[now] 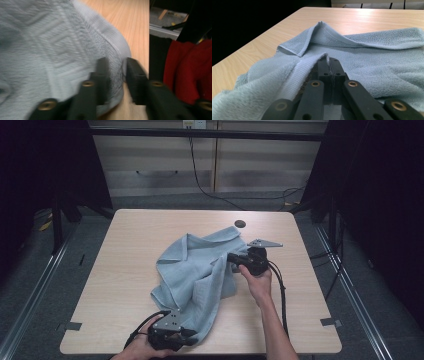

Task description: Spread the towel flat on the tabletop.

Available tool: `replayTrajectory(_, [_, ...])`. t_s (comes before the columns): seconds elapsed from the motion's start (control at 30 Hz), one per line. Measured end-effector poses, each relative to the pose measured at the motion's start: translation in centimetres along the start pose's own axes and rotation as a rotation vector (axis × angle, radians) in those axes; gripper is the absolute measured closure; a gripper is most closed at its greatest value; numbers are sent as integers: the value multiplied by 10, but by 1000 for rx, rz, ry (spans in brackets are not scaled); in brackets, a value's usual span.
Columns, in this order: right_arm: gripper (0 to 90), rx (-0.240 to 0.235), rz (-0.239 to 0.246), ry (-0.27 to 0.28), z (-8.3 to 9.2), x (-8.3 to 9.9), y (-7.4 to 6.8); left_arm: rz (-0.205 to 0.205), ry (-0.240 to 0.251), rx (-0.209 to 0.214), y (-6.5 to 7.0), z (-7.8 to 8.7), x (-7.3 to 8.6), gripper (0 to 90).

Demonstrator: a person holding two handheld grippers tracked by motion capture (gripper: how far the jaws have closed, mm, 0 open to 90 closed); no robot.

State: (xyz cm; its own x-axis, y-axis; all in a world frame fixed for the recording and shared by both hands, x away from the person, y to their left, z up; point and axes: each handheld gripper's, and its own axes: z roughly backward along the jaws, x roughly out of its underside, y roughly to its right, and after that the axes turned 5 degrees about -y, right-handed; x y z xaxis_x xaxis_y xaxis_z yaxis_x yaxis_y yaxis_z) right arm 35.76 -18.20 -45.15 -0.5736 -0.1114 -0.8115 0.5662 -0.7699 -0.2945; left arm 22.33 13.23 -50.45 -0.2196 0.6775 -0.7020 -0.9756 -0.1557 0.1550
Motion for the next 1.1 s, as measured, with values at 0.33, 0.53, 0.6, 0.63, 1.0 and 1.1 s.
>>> replayTrajectory(0.33, [891,20,51,79,46,-16,-3,135,257,-98,-38,76,-17,861])
replayTrajectory(0.53, [891,43,99,188,92,-54,-10,162,417,-210,-63,141,-46,862])
replayTrajectory(0.6, [891,60,110,217,107,-68,-12,152,459,-241,-68,162,-60,862])
replayTrajectory(0.63, [891,63,119,231,113,-75,-13,141,486,-268,-71,177,-70,862])
replayTrajectory(1.0, [892,96,266,368,175,-155,-49,138,626,-407,-96,257,-128,863])
replayTrajectory(1.1, [891,85,327,422,196,-171,-70,136,668,-387,-95,265,-131,861])
